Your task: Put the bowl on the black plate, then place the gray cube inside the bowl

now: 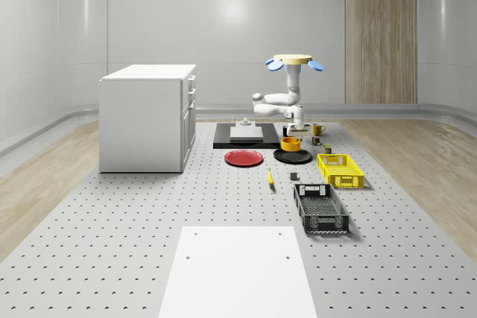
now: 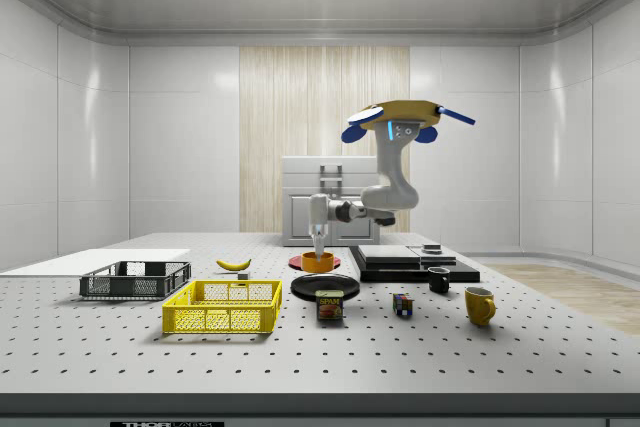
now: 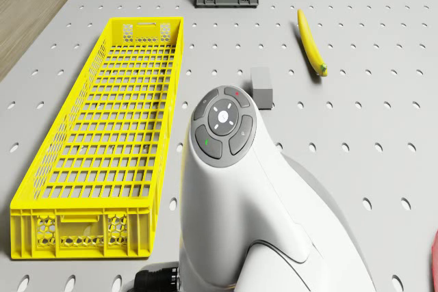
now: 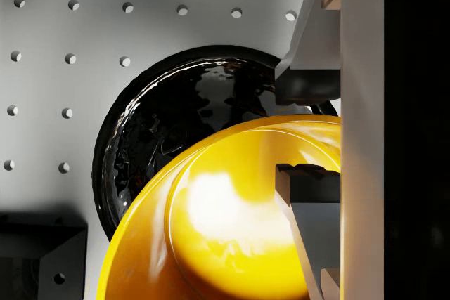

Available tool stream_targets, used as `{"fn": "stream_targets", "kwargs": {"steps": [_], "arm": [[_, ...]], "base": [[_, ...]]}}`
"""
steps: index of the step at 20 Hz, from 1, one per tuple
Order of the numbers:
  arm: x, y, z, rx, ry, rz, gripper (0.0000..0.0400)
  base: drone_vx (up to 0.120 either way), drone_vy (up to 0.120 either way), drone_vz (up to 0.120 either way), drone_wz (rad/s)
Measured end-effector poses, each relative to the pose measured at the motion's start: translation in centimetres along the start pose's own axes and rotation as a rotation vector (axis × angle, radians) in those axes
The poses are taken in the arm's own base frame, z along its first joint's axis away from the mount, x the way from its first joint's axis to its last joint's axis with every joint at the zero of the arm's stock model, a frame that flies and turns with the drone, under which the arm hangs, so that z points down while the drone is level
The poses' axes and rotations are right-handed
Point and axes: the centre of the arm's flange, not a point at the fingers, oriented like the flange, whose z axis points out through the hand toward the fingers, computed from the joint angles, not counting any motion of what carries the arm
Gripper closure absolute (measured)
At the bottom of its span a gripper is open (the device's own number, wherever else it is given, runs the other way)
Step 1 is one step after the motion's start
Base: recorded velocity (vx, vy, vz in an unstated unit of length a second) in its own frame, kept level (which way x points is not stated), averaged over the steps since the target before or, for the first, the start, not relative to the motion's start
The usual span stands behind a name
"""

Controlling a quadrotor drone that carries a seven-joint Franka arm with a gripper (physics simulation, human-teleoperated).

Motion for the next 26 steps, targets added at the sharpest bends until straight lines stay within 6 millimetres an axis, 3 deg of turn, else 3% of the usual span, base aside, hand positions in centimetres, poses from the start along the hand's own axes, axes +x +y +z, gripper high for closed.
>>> {"fn": "stream_targets", "kwargs": {"steps": [5, 7, 15, 17, 19, 22, 26], "arm": [[-0.5, -0.3, 1.3, -0.002, 0.002, 0.019, 0.0297], [0.7, 0.5, 2.0, 0.002, -0.001, -0.032, 0.0264], [-0.4, -0.3, 3.9, -0.002, 0.002, 0.022, 0.0297], [0.7, 0.5, 4.7, 0.002, 0.000, -0.030, 0.0265], [0.3, 0.3, 5.1, 0.000, 0.000, -0.009, 0.0280], [-0.2, -0.1, 5.5, -0.002, 0.002, 0.012, 0.0145], [-0.5, -0.3, 5.4, -0.003, 0.003, 0.026, 0.0053]], "base": [[0.000, 0.000, 0.000, 0.000], [0.000, 0.000, 0.000, 0.000], [0.000, 0.000, 0.000, 0.000], [0.000, 0.000, 0.000, 0.000], [0.000, 0.000, 0.000, 0.000], [0.000, 0.000, 0.000, 0.000], [0.000, 0.000, 0.000, 0.000]]}}
